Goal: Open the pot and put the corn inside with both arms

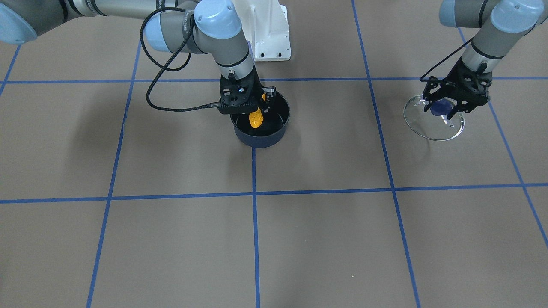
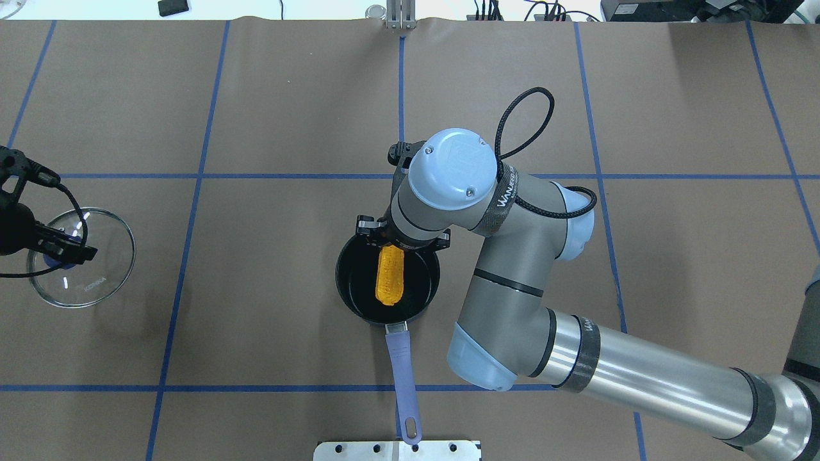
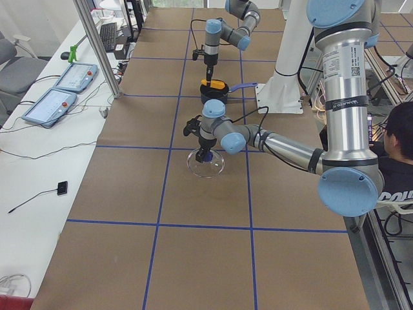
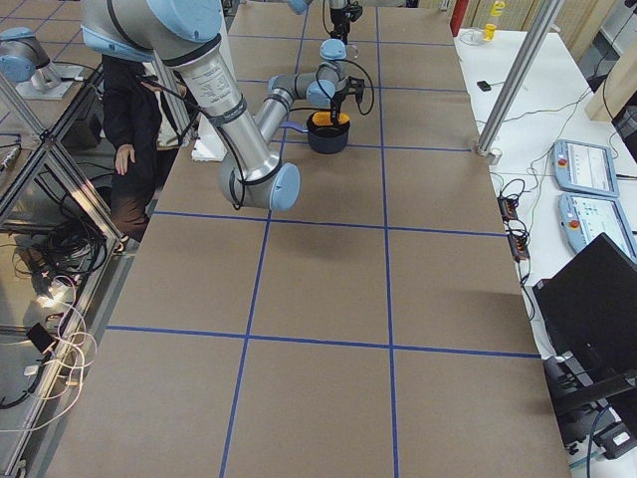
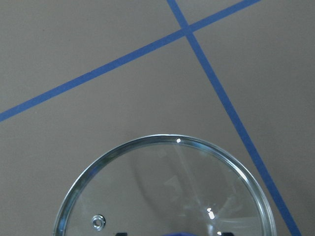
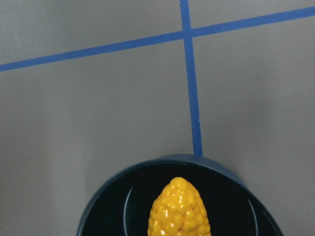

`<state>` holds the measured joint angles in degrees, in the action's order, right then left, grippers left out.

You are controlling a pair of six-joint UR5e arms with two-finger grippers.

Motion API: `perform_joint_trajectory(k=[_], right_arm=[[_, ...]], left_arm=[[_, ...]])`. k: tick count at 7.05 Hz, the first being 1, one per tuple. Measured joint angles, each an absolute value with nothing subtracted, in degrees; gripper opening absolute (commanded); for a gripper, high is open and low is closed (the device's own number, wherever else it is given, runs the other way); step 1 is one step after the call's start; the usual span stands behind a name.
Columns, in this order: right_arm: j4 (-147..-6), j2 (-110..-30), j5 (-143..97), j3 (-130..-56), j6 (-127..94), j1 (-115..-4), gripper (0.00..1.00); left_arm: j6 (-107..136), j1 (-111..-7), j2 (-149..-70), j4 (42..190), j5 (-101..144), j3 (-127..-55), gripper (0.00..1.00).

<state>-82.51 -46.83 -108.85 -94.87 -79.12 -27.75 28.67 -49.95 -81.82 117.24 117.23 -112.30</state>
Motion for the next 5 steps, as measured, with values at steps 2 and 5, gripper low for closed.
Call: perform_joint_trajectory(k=[2, 5], right_arm=[[-82.74, -46.41, -109.26, -96.08, -79.04, -28.60, 1.00], [-83.04, -46.85, -112.38, -98.53, -78.99, -32.40, 1.00]], left_arm=[[28.65, -49.87, -82.27, 117.32, 117.17, -110.79, 0.45], [28.67, -49.61, -84.19, 121.64, 117.14, -104.66, 0.45]])
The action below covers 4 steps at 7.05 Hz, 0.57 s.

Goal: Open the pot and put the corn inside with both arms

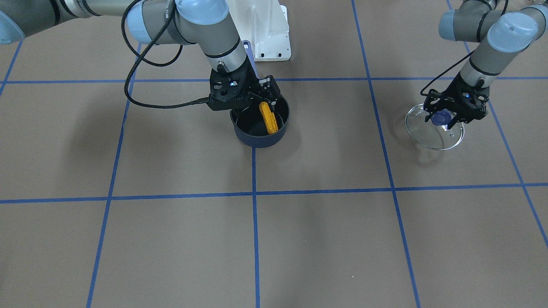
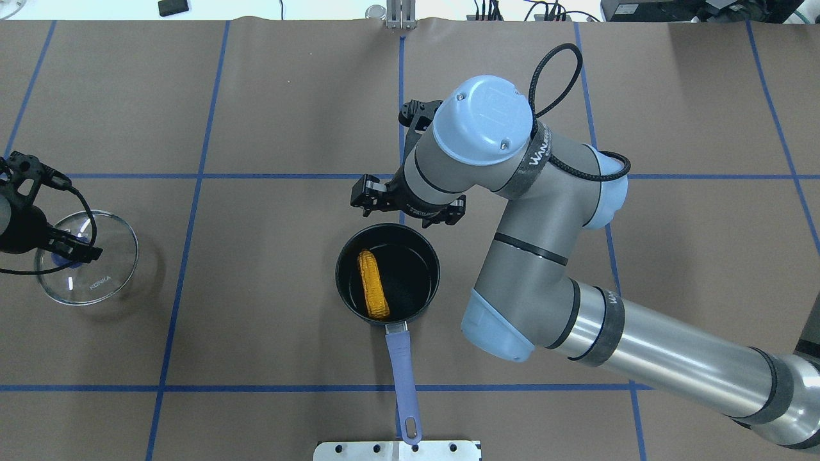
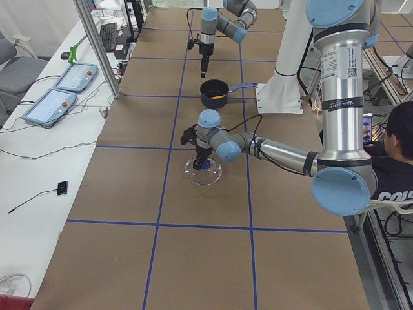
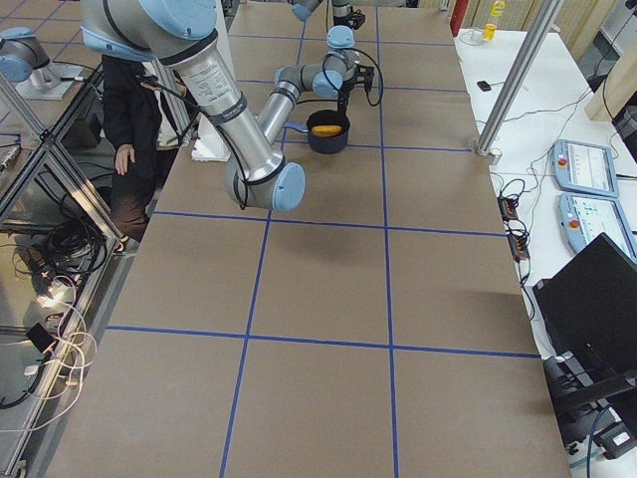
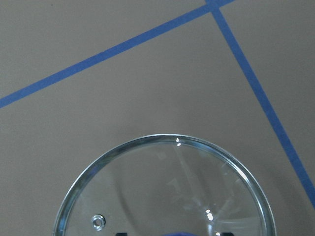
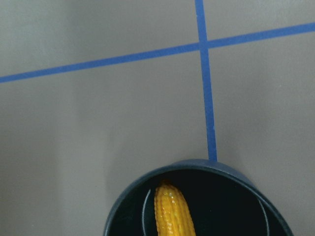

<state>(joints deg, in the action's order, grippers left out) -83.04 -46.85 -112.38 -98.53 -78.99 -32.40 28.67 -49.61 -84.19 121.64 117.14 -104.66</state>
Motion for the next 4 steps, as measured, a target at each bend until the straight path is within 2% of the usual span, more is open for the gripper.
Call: perform_joint_trajectory(k=[4], right_arm=[[-82.99, -47.30, -114.02, -99.13, -78.84, -33.86, 1.00]], left_arm=[[28.68, -49.42, -85.93, 123.29, 117.10, -101.50, 0.46]])
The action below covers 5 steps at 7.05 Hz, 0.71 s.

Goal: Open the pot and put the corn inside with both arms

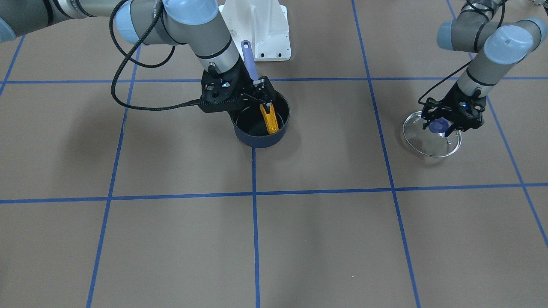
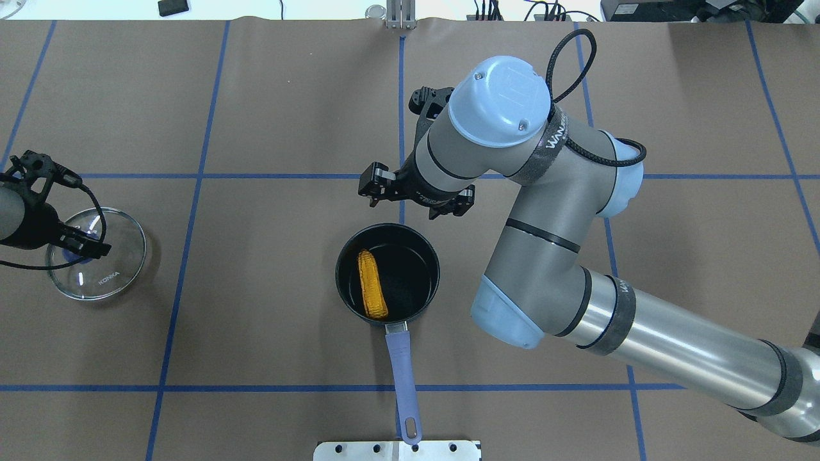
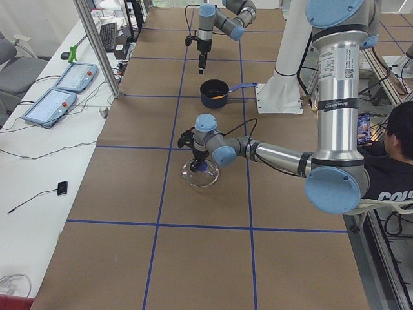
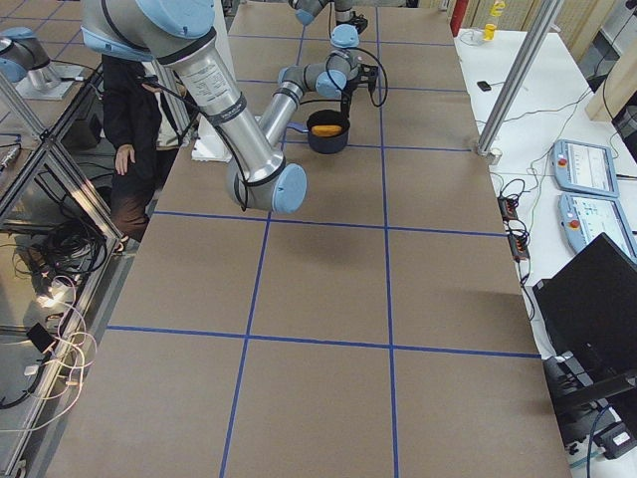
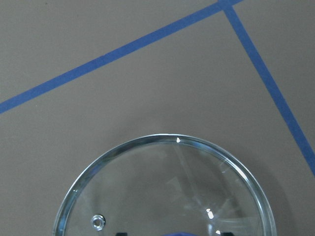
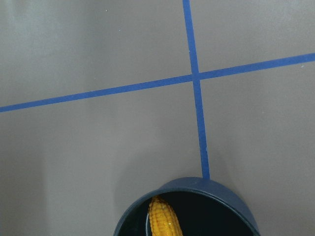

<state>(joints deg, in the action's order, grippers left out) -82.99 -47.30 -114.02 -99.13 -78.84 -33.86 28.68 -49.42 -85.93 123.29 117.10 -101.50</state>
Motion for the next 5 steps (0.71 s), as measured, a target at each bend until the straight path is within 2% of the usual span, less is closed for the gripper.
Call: perform_joint_trajectory(k=[1, 5], right_arm=[[-83.03, -47.31, -114.58, -99.31, -78.84, -34.15, 1.00], [-83.00, -47.68, -115.13, -99.87, -78.84, -34.48, 1.00]], left_arm=[[28.66, -49.40, -86.08, 123.33, 117.08, -101.18, 0.50], [28.65, -49.40, -86.34, 123.32, 116.93, -100.54, 0.76]])
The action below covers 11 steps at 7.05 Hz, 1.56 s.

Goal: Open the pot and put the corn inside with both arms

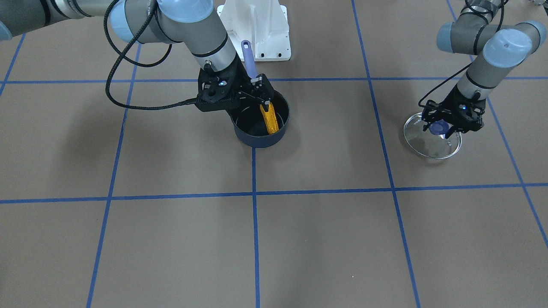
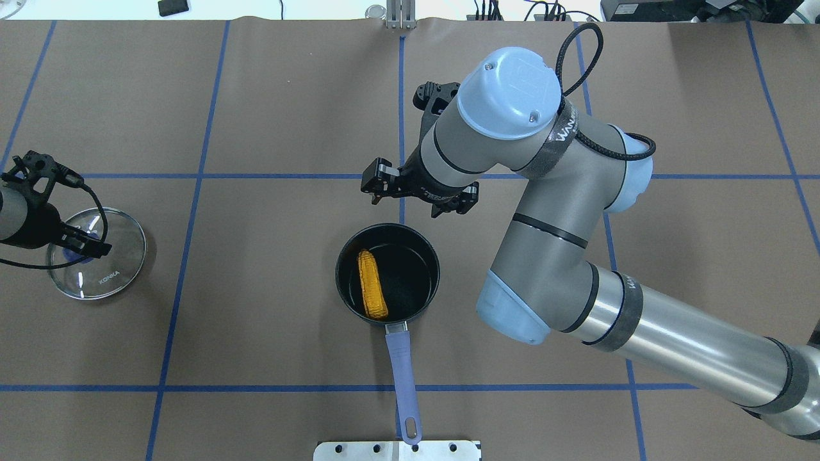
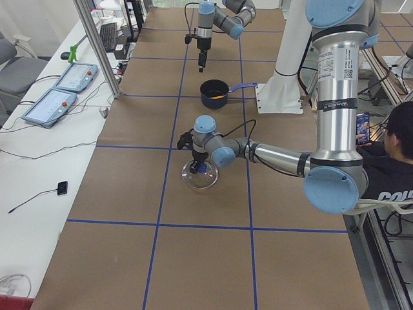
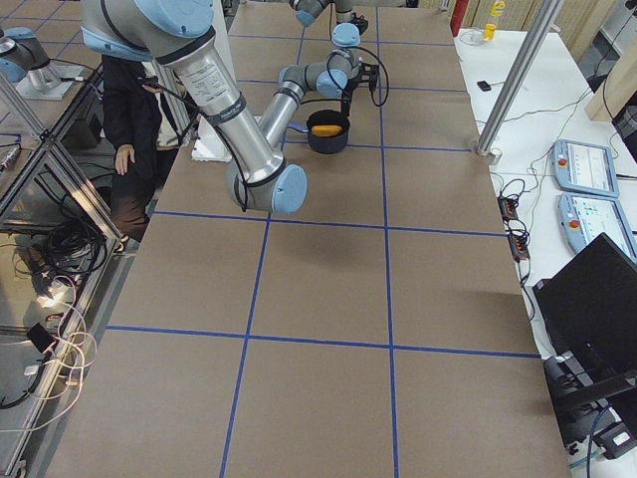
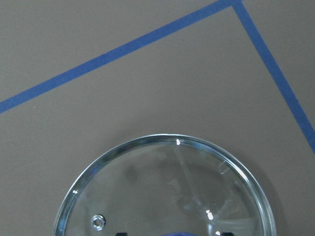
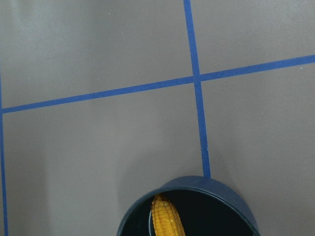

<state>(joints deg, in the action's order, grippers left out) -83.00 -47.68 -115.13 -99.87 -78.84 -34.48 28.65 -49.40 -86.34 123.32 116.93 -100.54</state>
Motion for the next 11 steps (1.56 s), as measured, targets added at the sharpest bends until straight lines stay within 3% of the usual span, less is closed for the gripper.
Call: perform_joint_trajectory(k=[2, 3, 5, 11], right_arm=[[-82.99, -47.77, -115.14, -99.93, -78.84, -34.56, 1.00], [-83.03, -47.85, -115.14, -99.95, -78.84, -34.59, 1.00], [-83.05, -48.23, -115.81, -100.45, -78.79, -35.36, 1.00], [-82.84, -58.84, -126.43, -101.34, -55.82, -51.51, 1.00]], left_arm=[[28.65, -49.47, -86.38, 123.31, 116.92, -100.48, 0.94], [28.67, -49.50, -86.35, 123.33, 116.98, -100.53, 0.97], [28.73, -50.66, -86.46, 123.07, 117.70, -101.13, 0.97], [3.21, -73.89, -86.11, 110.52, 134.67, -101.13, 0.96]])
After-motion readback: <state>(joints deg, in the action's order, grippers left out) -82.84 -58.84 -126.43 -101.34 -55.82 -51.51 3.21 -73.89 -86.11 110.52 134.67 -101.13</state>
